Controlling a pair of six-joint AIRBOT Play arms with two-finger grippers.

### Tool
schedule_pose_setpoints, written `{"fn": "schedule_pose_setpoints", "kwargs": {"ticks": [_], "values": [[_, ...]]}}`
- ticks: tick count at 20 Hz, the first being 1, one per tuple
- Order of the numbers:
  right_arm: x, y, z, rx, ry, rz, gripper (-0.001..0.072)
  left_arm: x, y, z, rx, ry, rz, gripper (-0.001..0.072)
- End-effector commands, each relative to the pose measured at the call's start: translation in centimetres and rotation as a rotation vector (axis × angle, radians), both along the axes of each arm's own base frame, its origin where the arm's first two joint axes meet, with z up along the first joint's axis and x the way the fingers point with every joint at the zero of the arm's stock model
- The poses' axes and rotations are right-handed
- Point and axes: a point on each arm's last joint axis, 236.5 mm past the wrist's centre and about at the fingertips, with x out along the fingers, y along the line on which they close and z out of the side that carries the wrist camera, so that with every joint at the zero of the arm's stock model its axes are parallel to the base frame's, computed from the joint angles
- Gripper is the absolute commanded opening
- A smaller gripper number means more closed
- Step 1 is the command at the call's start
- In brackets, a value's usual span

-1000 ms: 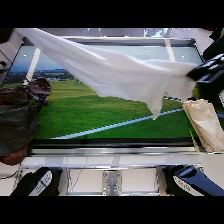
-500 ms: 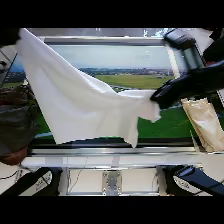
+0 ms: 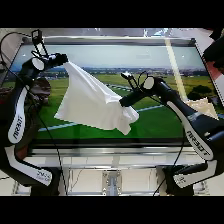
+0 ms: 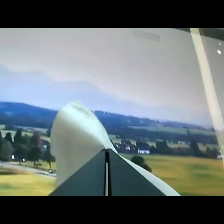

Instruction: Fold the shirts.

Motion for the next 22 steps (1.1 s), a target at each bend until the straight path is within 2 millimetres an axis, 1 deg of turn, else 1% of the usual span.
{"fn": "schedule_pose_setpoints", "kwargs": {"ticks": [1,2,3,4,5,6,8,9,10,11,12,13,14,15,16,17,18,19,20,21,22], "values": [[9.7,0.5,1.8,0.087,-0.320,-0.193,0.0020,2.1,1.3,0.0,-0.029,-0.098,0.081,0.0010],[11.3,0.2,3.9,0.104,-0.378,-0.211,0.0095,1.8,1.2,0.5,-0.041,-0.094,0.078,0.0017],[12.2,0.1,6.0,0.115,-0.408,-0.206,0.0305,1.4,1.1,1.4,-0.044,-0.090,0.069,0.0144],[12.6,-0.7,8.0,0.092,-0.422,-0.177,0.0437,0.6,1.2,2.6,-0.046,-0.080,0.057,0.0434],[12.4,-2.3,9.9,0.046,-0.409,-0.147,0.0426,-0.5,1.5,3.9,-0.049,-0.058,0.044,0.0638],[11.8,-4.9,11.5,-0.026,-0.381,-0.131,0.0374,-2.4,2.3,5.3,-0.051,-0.015,0.030,0.0653],[9.3,-13.1,15.1,-0.204,-0.301,-0.178,0.0368,-6.8,5.6,7.2,-0.045,0.091,0.031,0.0643],[7.7,-17.4,17.3,-0.253,-0.277,-0.236,0.0367,-9.0,7.6,7.7,-0.070,0.144,0.061,0.0642],[6.0,-21.0,19.7,-0.265,-0.274,-0.301,0.0368,-11.4,10.0,8.2,-0.107,0.181,0.117,0.0642],[4.5,-23.7,21.8,-0.262,-0.280,-0.362,0.0367,-13.8,12.3,8.1,-0.153,0.204,0.191,0.0642],[2.7,-26.5,24.0,-0.251,-0.294,-0.431,0.0368,-16.2,13.8,7.3,-0.188,0.229,0.251,0.0642],[1.2,-28.1,25.5,-0.217,-0.305,-0.479,0.0368,-19.1,14.6,5.4,-0.230,0.274,0.308,0.0642],[-0.2,-28.8,26.2,-0.166,-0.305,-0.514,0.0368,-21.9,14.7,2.7,-0.294,0.331,0.368,0.0642],[-1.6,-28.9,26.1,-0.104,-0.289,-0.539,0.0369,-24.7,14.2,-0.3,-0.368,0.393,0.429,0.0642],[-2.7,-28.7,25.4,-0.055,-0.270,-0.550,0.0369,-27.4,13.4,-3.7,-0.428,0.458,0.476,0.0642],[-3.4,-28.5,24.4,-0.010,-0.255,-0.575,0.0370,-29.7,12.0,-6.8,-0.513,0.521,0.517,0.0642],[-3.6,-28.3,23.5,0.032,-0.250,-0.599,0.0371,-31.4,10.3,-9.4,-0.604,0.578,0.529,0.0642],[-3.5,-27.8,22.8,0.076,-0.247,-0.614,0.0371,-32.7,8.2,-11.8,-0.714,0.639,0.537,0.0642],[-3.4,-27.2,22.4,0.111,-0.241,-0.617,0.0372,-33.5,6.4,-13.5,-0.824,0.675,0.550,0.0640],[-3.1,-26.4,22.4,0.156,-0.239,-0.606,0.0372,-33.5,5.3,-14.5,-0.903,0.668,0.557,0.0586],[-2.8,-25.5,22.9,0.198,-0.252,-0.585,0.0372,-33.1,5.0,-14.9,-0.938,0.637,0.554,0.0576]]}}
